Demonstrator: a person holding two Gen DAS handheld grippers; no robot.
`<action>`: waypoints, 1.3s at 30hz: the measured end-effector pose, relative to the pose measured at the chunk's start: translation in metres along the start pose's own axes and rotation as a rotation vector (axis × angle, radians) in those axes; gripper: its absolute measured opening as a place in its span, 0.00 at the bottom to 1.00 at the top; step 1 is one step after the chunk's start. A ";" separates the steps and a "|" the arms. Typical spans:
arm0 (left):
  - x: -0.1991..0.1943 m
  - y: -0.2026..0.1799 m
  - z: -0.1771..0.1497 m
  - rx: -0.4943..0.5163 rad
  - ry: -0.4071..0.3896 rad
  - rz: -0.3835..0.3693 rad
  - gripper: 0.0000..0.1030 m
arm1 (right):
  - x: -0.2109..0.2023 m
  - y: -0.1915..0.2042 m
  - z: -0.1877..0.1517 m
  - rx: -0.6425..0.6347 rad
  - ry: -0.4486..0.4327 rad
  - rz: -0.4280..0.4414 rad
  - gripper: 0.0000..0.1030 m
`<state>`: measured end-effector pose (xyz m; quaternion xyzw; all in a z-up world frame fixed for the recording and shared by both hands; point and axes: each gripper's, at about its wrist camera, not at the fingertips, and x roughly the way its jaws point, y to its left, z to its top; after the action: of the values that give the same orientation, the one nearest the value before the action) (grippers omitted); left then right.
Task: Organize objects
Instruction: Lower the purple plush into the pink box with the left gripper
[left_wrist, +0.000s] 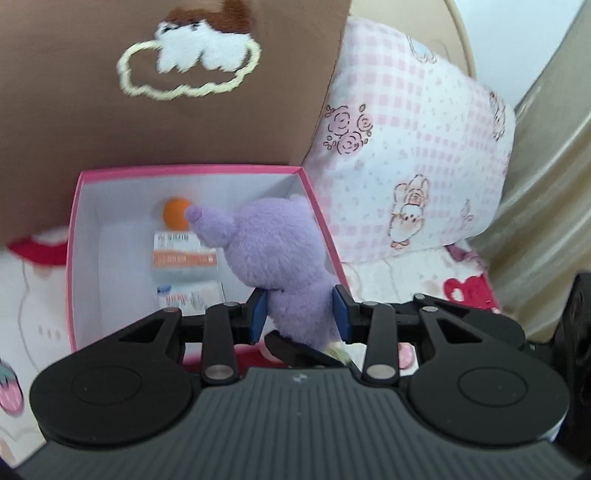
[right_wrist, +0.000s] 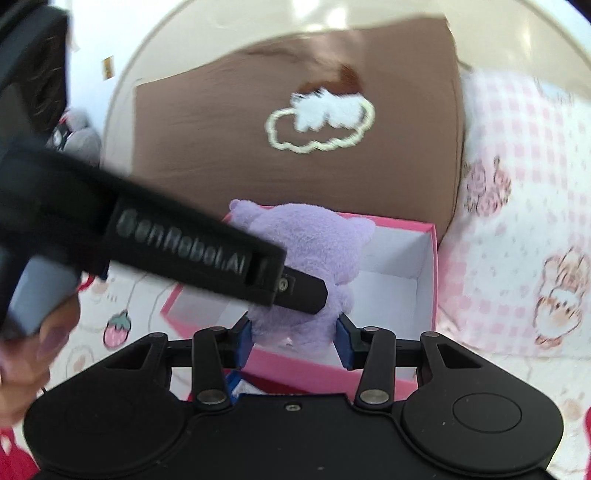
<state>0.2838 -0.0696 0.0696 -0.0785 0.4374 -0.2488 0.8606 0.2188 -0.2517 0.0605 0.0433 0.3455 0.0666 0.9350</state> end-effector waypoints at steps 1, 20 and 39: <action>0.006 0.000 0.005 -0.001 0.010 0.000 0.34 | 0.006 -0.006 0.004 0.017 0.000 -0.007 0.48; 0.108 0.029 0.033 -0.065 0.035 -0.047 0.34 | 0.089 -0.071 0.011 0.131 0.054 -0.019 0.46; 0.159 0.081 0.039 -0.374 0.053 -0.132 0.34 | 0.150 -0.060 0.033 -0.074 0.184 -0.178 0.44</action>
<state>0.4224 -0.0822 -0.0488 -0.2588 0.4923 -0.2212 0.8011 0.3584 -0.2890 -0.0183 -0.0280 0.4296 -0.0002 0.9026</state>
